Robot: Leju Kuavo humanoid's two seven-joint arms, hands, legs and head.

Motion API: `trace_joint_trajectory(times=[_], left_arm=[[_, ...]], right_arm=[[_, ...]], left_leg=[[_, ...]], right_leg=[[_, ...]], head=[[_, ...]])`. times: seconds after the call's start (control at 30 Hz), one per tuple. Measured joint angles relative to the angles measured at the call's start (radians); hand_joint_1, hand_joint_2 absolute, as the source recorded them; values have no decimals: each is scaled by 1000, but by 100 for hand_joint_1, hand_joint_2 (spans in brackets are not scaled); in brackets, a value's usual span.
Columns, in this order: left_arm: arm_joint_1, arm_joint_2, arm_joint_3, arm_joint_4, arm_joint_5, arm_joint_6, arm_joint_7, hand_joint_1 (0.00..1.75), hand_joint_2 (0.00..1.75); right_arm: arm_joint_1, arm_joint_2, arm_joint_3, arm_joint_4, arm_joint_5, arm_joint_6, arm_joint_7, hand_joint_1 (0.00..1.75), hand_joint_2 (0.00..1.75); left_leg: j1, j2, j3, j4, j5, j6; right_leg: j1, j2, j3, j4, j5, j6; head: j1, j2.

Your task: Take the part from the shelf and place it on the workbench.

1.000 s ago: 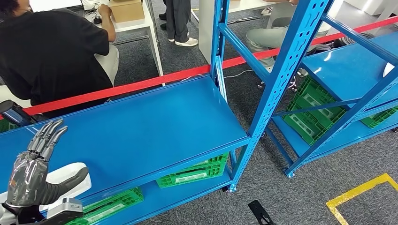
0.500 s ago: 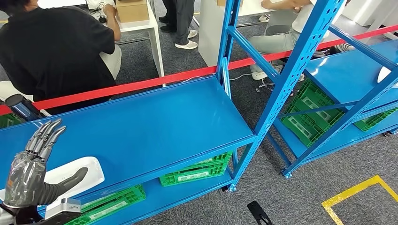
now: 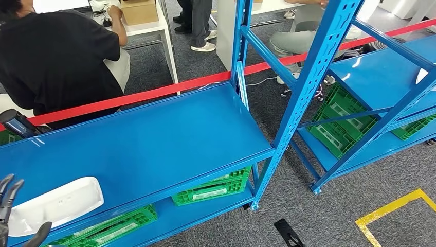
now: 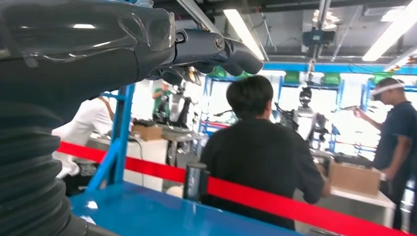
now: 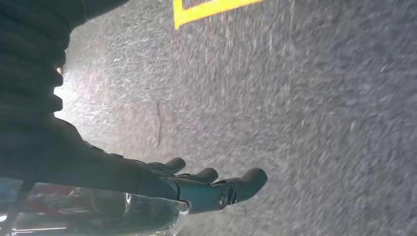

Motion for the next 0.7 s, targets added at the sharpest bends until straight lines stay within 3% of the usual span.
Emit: trace_joint_trajectory(times=[0.1, 0.27, 0.7], left_arm=[[11, -2, 17, -16, 1, -23, 8, 0, 175], [23, -1, 27, -41, 2, -79, 29, 0, 175], [107, 18, 94, -150, -36, -57, 48, 0, 175]], right_arm=[[-3, -5, 2, -23, 7, -6, 11, 0, 0], [-2, -26, 11, -61, 17, -10, 52, 0, 0], [22, -68, 15, -149, 46, -11, 83, 0, 0]], left_leg=[[3, 0, 0, -2, 4, -6], [9, 0, 0, -4, 7, -34], [3, 0, -3, -1, 7, -35]], right_leg=[[4, 0, 0, 0, 1, -7], [9, 0, 0, 1, 3, -11], [3, -2, -1, 0, 4, -11]], head=[[0, 0], [0, 0], [0, 0]])
